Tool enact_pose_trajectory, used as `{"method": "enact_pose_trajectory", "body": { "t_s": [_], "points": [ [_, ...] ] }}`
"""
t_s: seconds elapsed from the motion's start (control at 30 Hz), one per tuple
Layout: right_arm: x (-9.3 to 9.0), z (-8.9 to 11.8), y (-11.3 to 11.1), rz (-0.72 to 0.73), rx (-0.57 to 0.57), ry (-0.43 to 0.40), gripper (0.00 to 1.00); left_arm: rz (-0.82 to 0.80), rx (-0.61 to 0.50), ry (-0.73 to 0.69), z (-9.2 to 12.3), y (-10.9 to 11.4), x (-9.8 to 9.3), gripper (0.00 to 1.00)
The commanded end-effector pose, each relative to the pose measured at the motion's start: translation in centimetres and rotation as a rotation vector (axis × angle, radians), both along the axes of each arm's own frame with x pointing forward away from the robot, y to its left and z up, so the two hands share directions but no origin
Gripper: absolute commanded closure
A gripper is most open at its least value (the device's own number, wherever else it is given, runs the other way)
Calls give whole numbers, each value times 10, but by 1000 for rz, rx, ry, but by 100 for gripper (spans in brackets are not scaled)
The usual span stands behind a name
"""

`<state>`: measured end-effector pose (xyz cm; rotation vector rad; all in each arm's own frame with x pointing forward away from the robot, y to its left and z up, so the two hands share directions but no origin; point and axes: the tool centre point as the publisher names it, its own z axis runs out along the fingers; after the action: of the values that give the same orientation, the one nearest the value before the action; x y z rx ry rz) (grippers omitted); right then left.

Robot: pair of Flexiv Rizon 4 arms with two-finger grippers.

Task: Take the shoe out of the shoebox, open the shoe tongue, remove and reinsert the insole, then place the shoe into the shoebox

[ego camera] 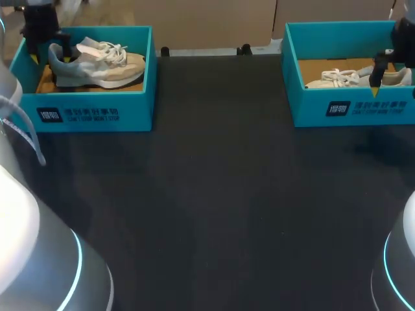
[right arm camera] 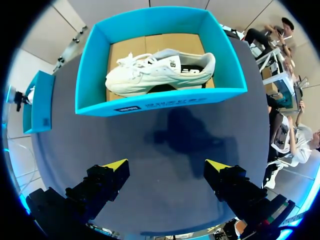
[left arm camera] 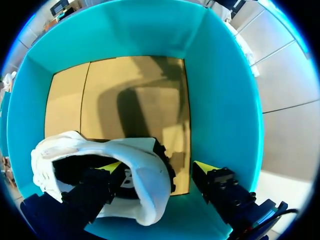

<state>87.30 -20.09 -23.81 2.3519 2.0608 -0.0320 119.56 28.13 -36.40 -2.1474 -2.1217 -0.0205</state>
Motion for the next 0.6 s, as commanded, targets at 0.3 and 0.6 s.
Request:
{"method": "enact_pose_trajectory", "body": {
  "t_s": [0.3,0.6],
  "points": [
    [-1,0,0,0,0,-2,0,6,13,40,-21,2,19,34],
    [-1,0,0,0,0,-2,0,20,25,59,-31,5,23,37]
  ]
}}
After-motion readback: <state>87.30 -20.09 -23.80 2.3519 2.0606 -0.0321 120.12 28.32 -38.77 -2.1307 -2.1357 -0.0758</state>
